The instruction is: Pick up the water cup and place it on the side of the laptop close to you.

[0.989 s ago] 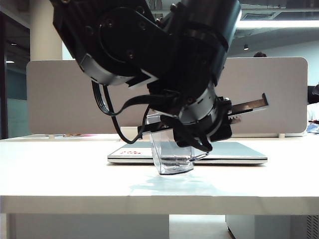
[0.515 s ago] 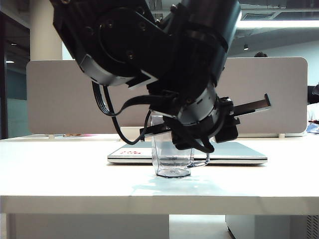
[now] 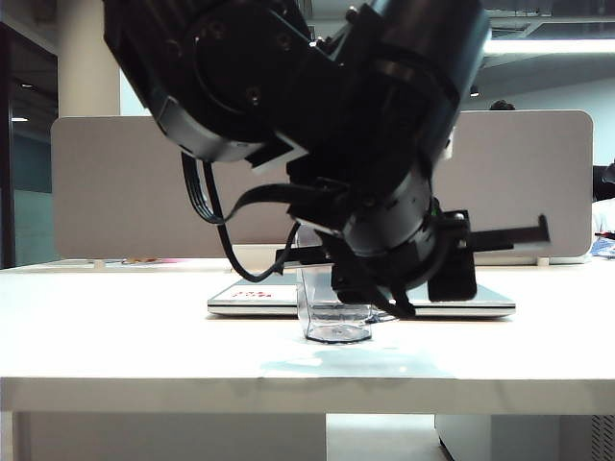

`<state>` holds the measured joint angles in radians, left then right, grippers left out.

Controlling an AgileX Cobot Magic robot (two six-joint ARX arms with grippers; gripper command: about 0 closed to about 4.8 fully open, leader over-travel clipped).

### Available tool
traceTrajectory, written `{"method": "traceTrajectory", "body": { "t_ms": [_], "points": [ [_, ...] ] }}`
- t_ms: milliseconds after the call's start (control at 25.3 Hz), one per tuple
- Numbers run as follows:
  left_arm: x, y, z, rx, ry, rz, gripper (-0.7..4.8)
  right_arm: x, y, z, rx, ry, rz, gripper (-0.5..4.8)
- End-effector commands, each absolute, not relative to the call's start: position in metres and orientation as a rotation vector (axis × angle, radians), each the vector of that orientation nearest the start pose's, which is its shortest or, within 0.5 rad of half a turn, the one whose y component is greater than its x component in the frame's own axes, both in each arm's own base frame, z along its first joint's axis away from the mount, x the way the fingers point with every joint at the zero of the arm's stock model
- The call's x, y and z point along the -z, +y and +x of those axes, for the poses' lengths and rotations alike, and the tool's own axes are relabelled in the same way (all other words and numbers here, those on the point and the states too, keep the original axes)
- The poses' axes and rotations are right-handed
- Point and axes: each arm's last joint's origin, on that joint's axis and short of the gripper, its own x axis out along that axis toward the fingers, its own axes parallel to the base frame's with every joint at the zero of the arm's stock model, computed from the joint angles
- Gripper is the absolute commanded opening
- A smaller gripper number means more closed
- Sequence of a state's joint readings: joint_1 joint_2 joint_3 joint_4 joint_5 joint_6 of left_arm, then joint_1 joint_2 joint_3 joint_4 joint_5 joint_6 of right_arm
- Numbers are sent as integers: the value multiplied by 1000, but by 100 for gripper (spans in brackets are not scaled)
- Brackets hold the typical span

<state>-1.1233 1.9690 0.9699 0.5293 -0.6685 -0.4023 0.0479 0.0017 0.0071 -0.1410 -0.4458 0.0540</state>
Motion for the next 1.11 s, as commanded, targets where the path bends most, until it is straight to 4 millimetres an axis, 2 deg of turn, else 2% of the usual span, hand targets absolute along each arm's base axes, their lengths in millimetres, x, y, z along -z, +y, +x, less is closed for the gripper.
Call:
{"method": "traceTrajectory", "body": {
  "t_ms": [40,277,435,633,752,792,989,1108],
  "points": [
    [-136,-340,179,383,390,14,100,-152,17,93,-492,140,81,-1],
    [-154,-331,169,390,453,93,99,-153,17,93,-492,140,80,-1],
    [-172,-318,159,378,505,179,97,-153,17,93,-492,140,80,-1],
    [-208,-297,153,330,446,341,11,-152,17,93,-483,139,78,-1],
    [-229,-288,150,327,393,385,-5,-152,16,94,-437,137,72,-1],
    [-242,-281,150,322,357,396,-5,-152,15,94,-410,137,71,-1],
    [-275,-255,158,303,293,405,-5,-152,14,95,-379,137,70,-1],
    [-300,-220,178,298,278,351,-5,-152,14,95,-379,137,70,-1]
  ]
}}
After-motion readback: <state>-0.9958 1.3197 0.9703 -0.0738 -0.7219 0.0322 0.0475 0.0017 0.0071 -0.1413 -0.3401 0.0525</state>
